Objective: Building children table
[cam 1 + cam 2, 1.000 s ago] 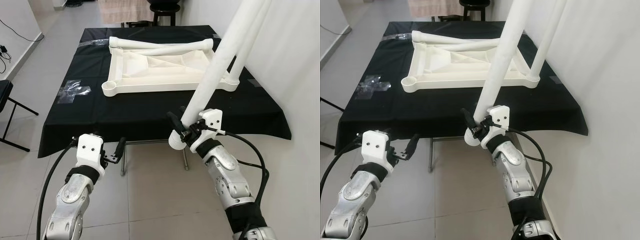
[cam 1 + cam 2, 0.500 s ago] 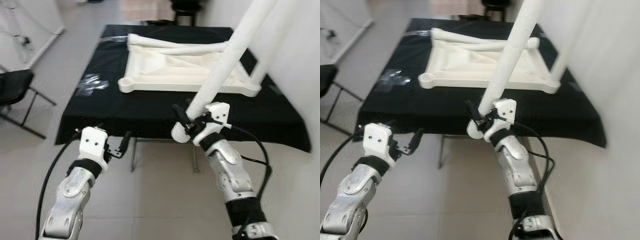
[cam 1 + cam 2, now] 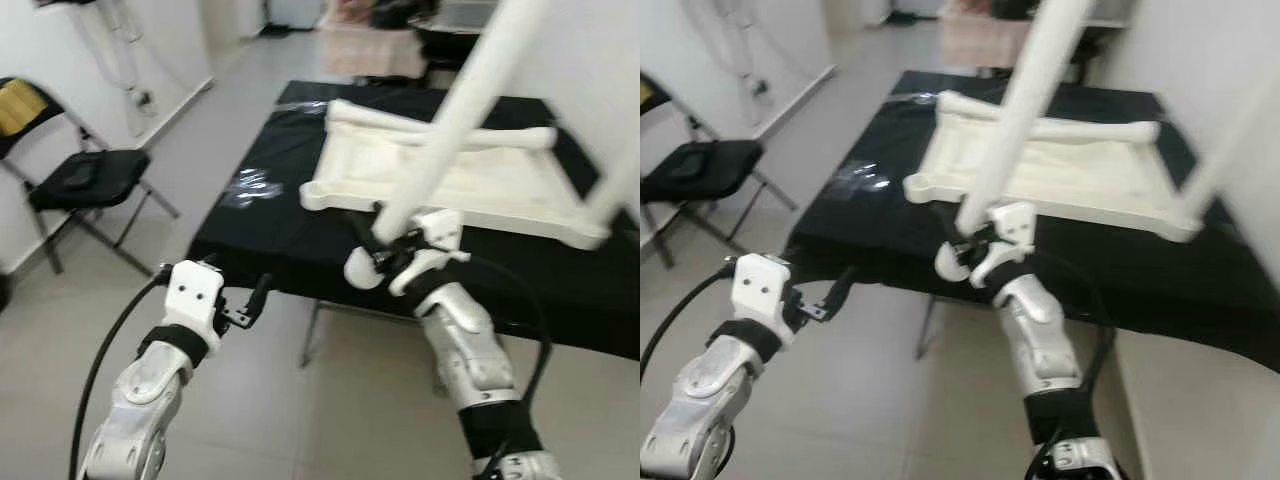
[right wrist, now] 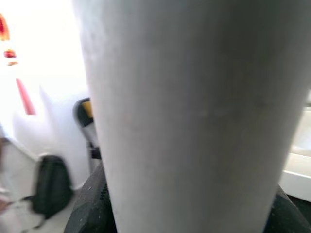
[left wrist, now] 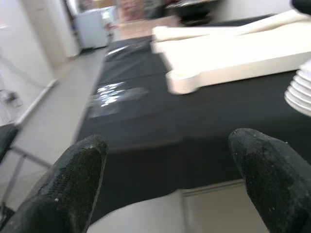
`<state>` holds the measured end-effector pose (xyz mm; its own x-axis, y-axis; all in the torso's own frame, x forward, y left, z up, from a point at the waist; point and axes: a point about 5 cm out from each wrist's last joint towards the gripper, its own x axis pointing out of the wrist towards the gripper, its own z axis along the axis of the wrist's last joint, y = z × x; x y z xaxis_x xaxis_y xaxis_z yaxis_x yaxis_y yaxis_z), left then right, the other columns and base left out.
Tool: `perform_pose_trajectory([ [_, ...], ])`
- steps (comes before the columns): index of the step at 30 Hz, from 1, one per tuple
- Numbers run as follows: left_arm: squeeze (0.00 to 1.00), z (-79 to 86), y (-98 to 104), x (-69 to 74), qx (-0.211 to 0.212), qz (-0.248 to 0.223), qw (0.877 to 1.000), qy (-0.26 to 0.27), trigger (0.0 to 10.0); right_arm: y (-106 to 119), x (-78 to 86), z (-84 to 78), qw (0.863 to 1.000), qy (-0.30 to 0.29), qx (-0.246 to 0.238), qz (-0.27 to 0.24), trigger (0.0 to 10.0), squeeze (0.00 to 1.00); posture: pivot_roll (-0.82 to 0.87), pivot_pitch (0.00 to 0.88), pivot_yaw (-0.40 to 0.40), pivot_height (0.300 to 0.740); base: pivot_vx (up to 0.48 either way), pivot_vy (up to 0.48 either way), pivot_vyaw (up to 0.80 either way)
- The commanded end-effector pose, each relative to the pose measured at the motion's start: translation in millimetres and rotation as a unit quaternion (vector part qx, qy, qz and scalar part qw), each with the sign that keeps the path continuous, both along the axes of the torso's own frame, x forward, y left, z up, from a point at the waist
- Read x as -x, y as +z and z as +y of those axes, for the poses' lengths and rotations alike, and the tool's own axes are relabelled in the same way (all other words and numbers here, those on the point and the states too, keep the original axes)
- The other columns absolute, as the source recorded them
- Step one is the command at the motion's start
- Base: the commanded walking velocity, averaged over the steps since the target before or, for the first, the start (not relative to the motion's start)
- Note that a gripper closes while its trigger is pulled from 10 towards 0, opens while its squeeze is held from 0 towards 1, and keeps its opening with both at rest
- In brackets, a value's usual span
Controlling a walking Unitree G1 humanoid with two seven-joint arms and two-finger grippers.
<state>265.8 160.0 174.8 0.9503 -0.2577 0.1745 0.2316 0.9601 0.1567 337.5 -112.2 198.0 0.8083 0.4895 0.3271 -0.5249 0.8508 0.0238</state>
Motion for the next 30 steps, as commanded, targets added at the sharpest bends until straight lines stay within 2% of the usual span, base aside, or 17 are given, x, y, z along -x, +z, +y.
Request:
perform_pose_trajectory([
  [1, 0.0, -3.5, -1.9, 0.3, 0.005, 0.009, 1.0, -0.01, 10.0, 1.7, 0.5, -3.0, 1.0, -0.003, 0.005, -0.004, 10.0, 0.0, 0.07, 0.109, -0.032, 0.74, 0.259, 0.0, 0.0],
  [16, 0.0, -10.8, -6.7, 1.9, 0.009, 0.021, 0.999, -0.024, 10.0, 2.2, -2.8, -6.3, 1.0, -0.01, 0.002, 0.006, 10.0, 0.0, 0.05, 0.116, -0.045, 0.74, 0.26, 0.0, 0.0],
  [26, 0.0, -12.7, -9.1, 1.7, 0.0, 0.024, 0.999, -0.026, 10.0, 4.1, -3.2, -5.5, 1.0, 0.0, -0.011, 0.008, 10.0, 0.0, 0.05, 0.116, -0.046, 0.74, 0.249, 0.0, -0.8],
  [30, 0.0, -12.3, -9.3, 2.0, -0.001, 0.024, 0.999, -0.026, 10.0, 4.9, 0.6, -0.5, 1.0, 0.014, 0.0, -0.004, 10.0, 0.0, 0.05, 0.118, -0.043, 0.74, 0.243, 0.0, 0.0],
])
